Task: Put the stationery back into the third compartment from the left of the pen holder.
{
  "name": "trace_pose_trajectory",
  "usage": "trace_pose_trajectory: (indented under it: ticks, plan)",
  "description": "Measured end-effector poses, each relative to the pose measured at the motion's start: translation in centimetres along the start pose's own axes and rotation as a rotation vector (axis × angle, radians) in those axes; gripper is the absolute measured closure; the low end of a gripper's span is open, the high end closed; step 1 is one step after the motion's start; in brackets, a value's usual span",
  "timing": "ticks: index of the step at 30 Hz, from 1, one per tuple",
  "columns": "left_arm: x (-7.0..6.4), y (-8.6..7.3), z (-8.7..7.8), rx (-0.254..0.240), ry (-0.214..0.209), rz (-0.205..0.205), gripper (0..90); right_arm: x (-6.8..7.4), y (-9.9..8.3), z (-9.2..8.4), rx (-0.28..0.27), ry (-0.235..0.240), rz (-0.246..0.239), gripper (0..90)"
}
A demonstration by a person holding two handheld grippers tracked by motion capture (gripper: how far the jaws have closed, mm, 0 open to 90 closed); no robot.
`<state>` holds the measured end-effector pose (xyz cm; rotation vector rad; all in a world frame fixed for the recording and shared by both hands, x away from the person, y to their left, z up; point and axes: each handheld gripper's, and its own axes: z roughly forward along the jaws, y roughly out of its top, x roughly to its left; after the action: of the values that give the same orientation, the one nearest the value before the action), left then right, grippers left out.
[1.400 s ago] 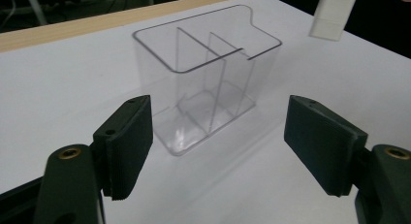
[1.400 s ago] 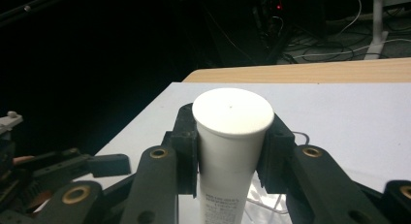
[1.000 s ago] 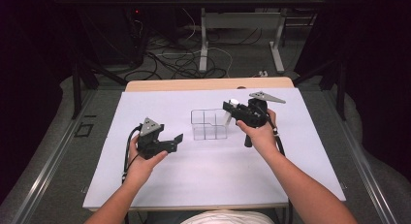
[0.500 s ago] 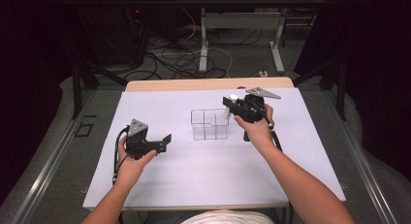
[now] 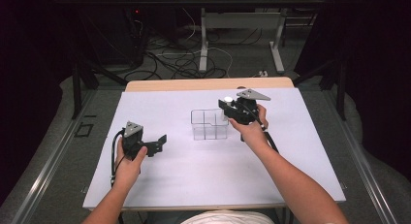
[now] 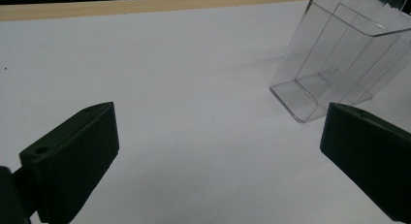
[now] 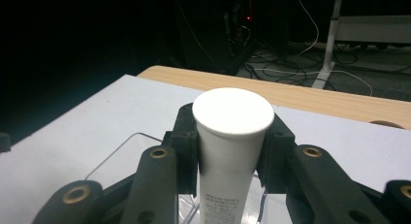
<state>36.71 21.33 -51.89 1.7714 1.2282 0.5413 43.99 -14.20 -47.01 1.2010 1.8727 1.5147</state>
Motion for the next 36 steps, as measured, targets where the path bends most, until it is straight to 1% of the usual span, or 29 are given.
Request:
trace_pose_trajectory:
  ticks: [6,15,16,18,19,20,22,24,26,35,36]
  plan:
    - [0.0,-0.2,0.2,0.013,0.004,0.008,0.5,0.2,-0.4,0.6,0.02,-0.004,-0.038,66.4]
    - [-0.1,-0.3,0.3,0.024,0.001,0.018,0.5,0.8,-1.0,1.0,0.047,-0.006,-0.068,66.3]
    - [-0.1,-0.3,0.3,0.029,0.0,0.02,0.5,0.9,-1.1,1.0,0.057,-0.002,-0.07,66.3]
    - [-0.2,-0.4,0.4,0.03,-0.002,0.023,0.5,1.0,-1.3,1.1,0.057,0.001,-0.07,66.3]
    - [-0.2,-0.4,0.4,0.032,0.001,0.031,0.5,1.0,-1.3,1.1,0.062,0.0,-0.074,66.3]
    - [-0.3,-0.4,0.4,0.028,-0.002,0.02,0.5,1.1,-1.4,1.2,0.065,0.0,-0.074,66.3]
    - [-0.2,-0.3,0.4,0.03,0.001,0.032,0.5,1.1,-1.6,1.3,0.068,0.001,-0.073,66.3]
    - [-0.3,-0.4,0.4,0.024,0.001,0.023,0.5,1.2,-1.7,1.3,0.075,0.003,-0.067,66.3]
    - [-0.2,-0.4,0.5,0.025,0.0,0.021,0.5,1.2,-1.9,1.4,0.082,0.006,-0.072,66.3]
    - [-0.2,-0.4,0.5,0.028,0.002,0.022,0.5,1.1,-2.2,1.4,0.101,0.004,-0.074,66.2]
    - [-0.2,-0.4,0.5,0.028,0.001,0.021,0.5,1.1,-2.2,1.5,0.097,0.003,-0.072,66.2]
